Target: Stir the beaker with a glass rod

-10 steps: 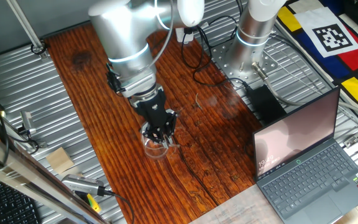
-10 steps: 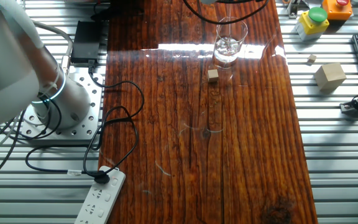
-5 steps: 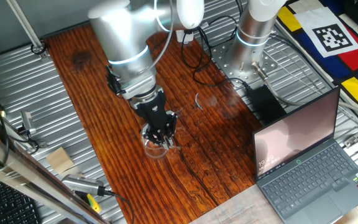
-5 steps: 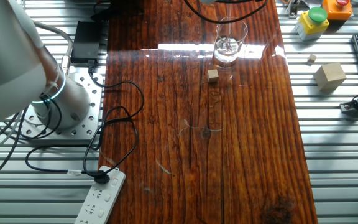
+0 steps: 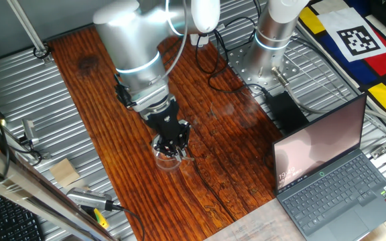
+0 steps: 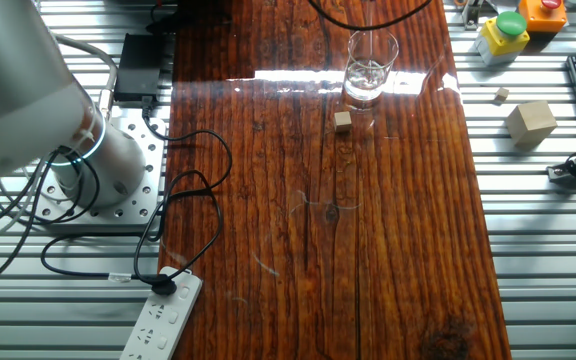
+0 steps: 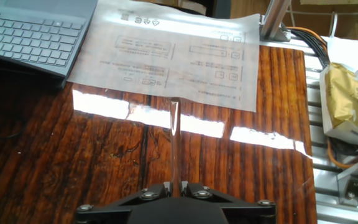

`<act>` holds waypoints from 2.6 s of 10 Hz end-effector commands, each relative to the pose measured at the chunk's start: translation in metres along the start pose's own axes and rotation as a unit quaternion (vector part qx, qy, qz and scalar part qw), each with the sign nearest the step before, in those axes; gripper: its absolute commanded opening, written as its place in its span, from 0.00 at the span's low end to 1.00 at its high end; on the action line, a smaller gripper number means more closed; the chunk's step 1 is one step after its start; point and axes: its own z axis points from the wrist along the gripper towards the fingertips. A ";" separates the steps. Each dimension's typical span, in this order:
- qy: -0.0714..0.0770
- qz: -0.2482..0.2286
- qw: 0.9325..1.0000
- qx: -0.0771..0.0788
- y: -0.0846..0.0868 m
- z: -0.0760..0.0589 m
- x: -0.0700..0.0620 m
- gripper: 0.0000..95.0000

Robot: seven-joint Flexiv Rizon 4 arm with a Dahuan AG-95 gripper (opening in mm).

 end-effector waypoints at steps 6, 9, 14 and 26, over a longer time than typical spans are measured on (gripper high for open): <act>0.016 0.008 1.000 -0.004 0.001 -0.002 -0.001 0.00; 0.017 0.010 1.000 -0.003 0.001 -0.002 -0.001 0.00; 0.015 0.016 1.000 -0.003 0.001 -0.002 -0.002 0.00; 0.022 0.020 1.000 0.002 0.000 0.005 -0.005 0.00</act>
